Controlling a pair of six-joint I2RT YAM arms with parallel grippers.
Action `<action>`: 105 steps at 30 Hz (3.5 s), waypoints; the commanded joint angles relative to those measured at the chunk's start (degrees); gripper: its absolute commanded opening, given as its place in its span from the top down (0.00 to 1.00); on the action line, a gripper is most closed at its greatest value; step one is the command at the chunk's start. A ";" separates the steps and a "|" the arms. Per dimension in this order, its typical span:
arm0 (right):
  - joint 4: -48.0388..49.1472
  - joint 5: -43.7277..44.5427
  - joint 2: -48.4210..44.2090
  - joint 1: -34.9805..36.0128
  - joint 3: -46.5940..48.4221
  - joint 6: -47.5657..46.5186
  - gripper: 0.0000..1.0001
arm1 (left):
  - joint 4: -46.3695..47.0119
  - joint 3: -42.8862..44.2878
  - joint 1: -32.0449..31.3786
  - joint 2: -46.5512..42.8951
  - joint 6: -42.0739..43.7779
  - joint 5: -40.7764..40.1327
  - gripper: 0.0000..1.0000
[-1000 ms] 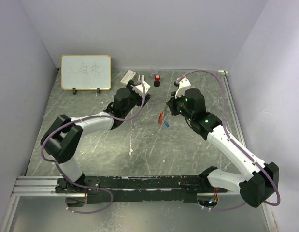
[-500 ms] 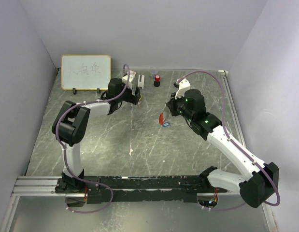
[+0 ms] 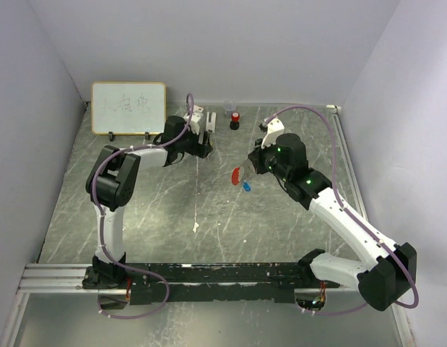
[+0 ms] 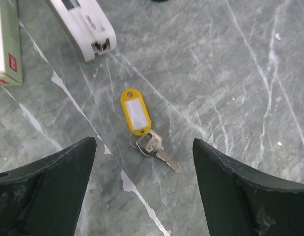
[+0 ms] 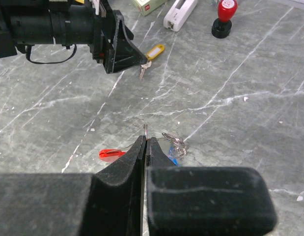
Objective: Put the keys on the keyring
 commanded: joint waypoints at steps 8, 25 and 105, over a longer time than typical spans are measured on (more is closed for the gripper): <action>2.29 -1.21 0.19 -0.49 -0.08 -0.38 1.00 | 0.90 1.35 -0.51 3.54 0.04 -0.59 0.10; 1.99 -0.70 0.03 -0.74 -0.49 -0.67 1.00 | -2.08 5.70 -5.92 8.21 4.77 -12.20 0.22; 2.66 -1.39 -0.39 -1.13 -1.15 -0.25 1.00 | -4.89 6.80 -13.44 6.07 -7.45 -39.45 0.42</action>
